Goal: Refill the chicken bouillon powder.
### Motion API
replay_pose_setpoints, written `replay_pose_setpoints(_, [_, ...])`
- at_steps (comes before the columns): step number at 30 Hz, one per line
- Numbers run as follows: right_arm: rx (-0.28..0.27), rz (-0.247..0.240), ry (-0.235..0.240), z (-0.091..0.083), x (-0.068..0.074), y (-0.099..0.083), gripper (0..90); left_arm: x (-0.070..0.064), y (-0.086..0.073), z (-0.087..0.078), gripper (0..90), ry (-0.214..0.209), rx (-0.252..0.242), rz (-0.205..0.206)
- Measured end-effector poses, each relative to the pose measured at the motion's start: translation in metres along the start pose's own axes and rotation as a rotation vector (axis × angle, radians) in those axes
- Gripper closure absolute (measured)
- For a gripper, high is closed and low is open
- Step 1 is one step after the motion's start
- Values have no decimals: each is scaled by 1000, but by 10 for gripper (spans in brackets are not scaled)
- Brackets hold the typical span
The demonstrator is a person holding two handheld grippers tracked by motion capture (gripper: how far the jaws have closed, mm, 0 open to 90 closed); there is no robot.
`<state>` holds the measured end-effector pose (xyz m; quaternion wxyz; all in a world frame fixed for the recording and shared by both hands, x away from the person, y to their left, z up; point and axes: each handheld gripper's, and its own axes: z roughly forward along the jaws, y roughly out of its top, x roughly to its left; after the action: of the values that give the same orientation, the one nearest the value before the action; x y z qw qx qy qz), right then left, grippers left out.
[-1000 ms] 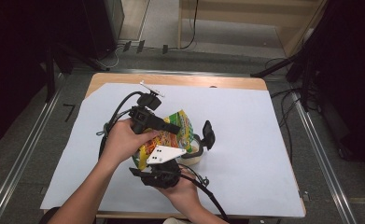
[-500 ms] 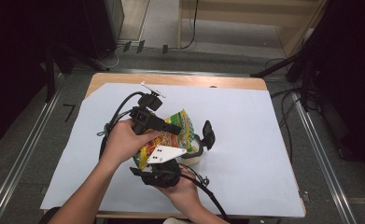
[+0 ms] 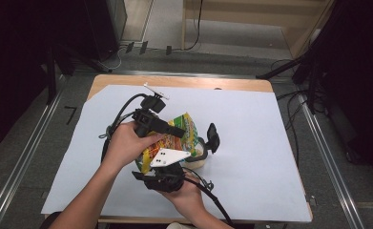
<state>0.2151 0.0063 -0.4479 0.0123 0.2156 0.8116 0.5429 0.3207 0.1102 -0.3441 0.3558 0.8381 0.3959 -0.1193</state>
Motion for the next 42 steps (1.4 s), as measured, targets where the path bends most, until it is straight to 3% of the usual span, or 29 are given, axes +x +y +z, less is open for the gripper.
replay_pose_setpoints(19, [6,13,4,-1,2,3,687,6,1,-2,724,-10,-5,-18])
replay_pose_setpoints(42, [12,2,-6,-2,1,4,688,5,1,-2,723,-11,-13,-7])
